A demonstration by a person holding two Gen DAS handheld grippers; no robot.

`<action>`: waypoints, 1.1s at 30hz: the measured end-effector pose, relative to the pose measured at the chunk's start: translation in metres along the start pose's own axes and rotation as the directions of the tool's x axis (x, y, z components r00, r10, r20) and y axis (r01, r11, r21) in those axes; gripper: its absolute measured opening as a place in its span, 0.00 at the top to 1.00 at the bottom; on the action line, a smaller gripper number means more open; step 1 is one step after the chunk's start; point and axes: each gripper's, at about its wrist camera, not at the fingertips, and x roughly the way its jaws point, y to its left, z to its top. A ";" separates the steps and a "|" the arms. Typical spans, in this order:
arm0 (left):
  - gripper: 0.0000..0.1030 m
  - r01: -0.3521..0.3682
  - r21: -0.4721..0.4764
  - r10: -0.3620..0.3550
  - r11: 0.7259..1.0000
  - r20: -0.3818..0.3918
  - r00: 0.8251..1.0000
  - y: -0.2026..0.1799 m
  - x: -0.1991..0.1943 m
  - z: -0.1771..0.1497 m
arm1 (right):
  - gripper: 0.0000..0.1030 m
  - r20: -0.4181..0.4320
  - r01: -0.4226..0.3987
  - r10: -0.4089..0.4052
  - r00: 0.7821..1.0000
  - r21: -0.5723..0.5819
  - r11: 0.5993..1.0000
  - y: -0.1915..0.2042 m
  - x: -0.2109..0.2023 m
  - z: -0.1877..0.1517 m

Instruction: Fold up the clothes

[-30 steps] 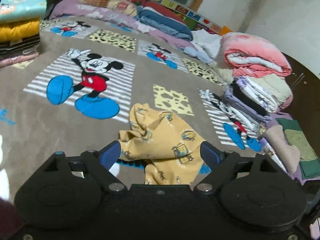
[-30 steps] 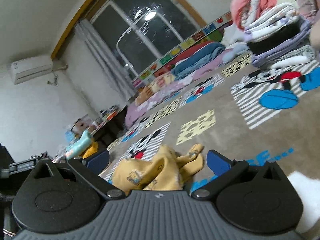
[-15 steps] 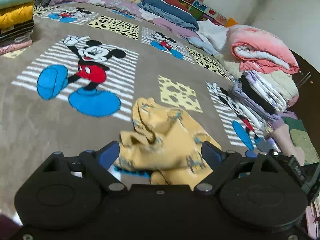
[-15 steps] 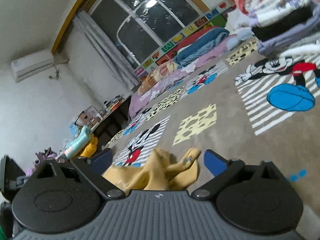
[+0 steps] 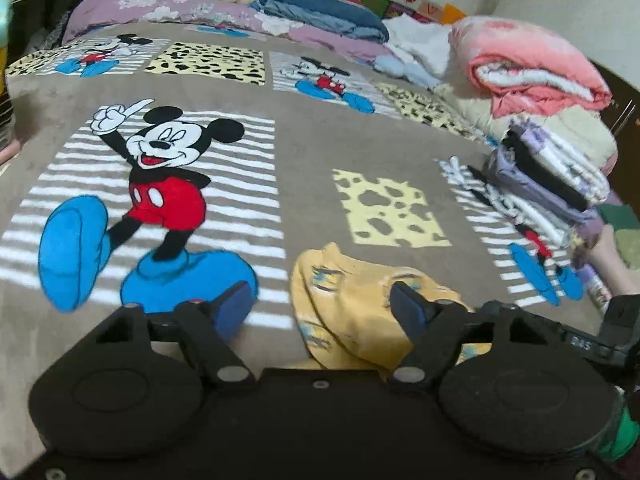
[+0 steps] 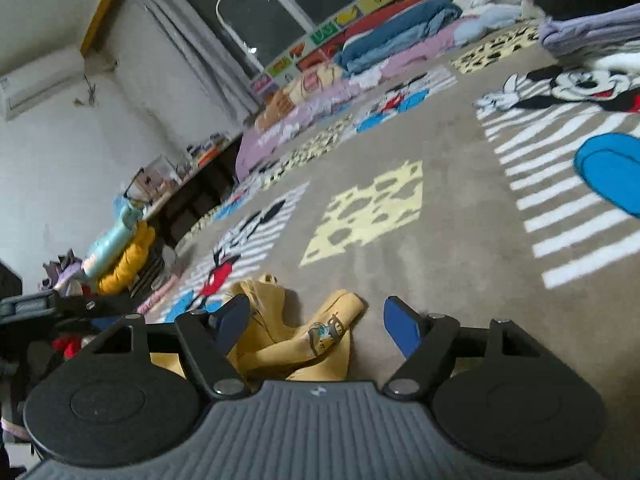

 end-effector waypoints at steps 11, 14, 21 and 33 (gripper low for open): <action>0.38 0.031 0.103 -0.022 0.994 -0.095 0.995 0.005 0.060 0.012 | 0.34 -0.057 0.030 -0.032 0.998 -0.020 0.999 -0.010 0.028 0.002; 0.40 0.043 0.109 -0.031 0.993 -0.112 0.993 0.008 0.075 0.014 | 0.34 -0.060 0.032 -0.034 0.998 -0.041 0.999 -0.008 0.033 0.002; 0.45 0.079 0.095 -0.067 0.992 -0.119 0.991 0.012 0.097 0.020 | 0.62 -0.072 0.025 -0.029 0.997 -0.053 0.998 -0.007 0.039 0.003; 0.95 0.101 0.143 -0.104 0.985 0.015 0.994 -0.004 0.035 0.021 | 0.87 0.051 -0.026 0.032 0.998 -0.103 0.994 0.009 0.009 0.010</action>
